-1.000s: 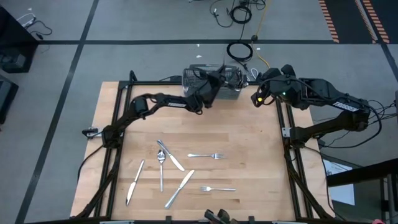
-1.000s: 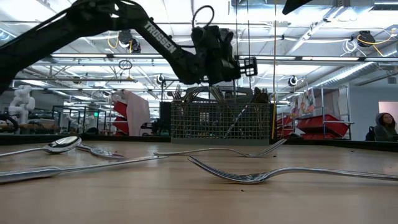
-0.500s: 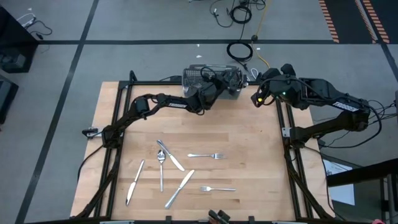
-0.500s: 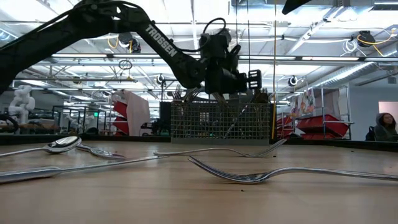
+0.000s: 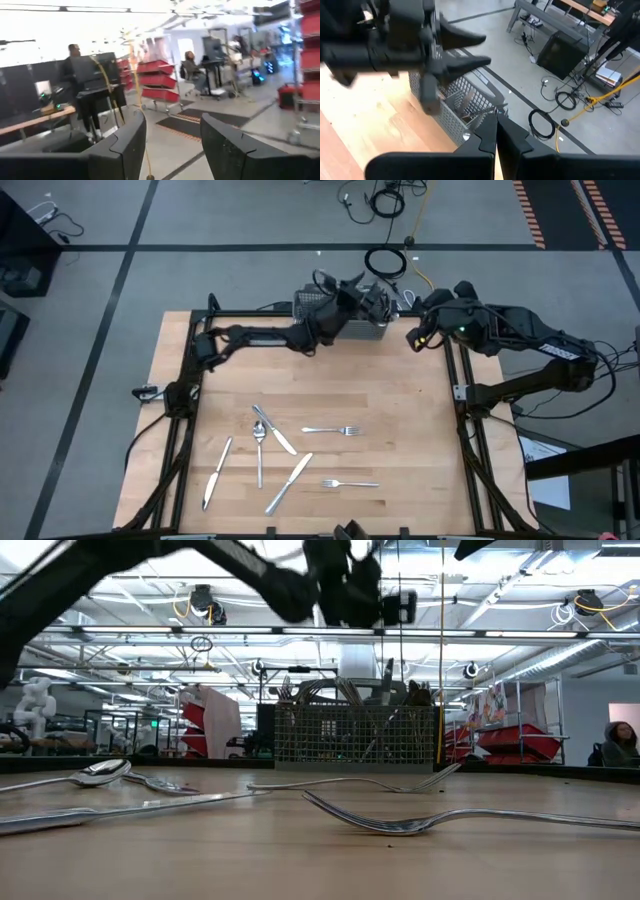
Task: Sort silverware
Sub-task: Put the silver table knife into the silverware organizer, then put the silver spoon into the silverware organizer
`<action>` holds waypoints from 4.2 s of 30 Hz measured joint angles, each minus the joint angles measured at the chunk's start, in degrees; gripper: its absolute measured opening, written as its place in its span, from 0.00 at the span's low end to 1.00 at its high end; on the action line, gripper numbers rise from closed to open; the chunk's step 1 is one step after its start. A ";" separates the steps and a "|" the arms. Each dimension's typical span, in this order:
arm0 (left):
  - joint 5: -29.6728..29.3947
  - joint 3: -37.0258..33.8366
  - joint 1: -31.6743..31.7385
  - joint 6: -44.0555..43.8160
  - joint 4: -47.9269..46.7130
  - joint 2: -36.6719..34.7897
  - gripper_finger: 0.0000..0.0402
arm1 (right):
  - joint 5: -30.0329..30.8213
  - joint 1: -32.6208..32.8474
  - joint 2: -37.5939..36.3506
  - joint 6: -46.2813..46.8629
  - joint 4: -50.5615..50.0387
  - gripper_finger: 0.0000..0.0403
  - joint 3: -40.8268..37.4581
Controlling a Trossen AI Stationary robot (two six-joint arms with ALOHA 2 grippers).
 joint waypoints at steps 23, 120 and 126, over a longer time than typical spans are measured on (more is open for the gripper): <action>45.18 -20.78 -4.92 -9.03 -101.43 -44.44 0.49 | -33.41 0.16 3.09 -6.21 1.88 0.09 -4.09; 7.25 -42.40 -6.63 -38.21 -46.88 -47.90 0.00 | -17.62 7.52 -4.09 3.62 6.11 0.06 -10.49; 6.29 -38.18 0.55 -30.34 -28.83 -44.37 0.00 | -16.03 7.52 -7.23 3.99 4.57 0.01 -10.49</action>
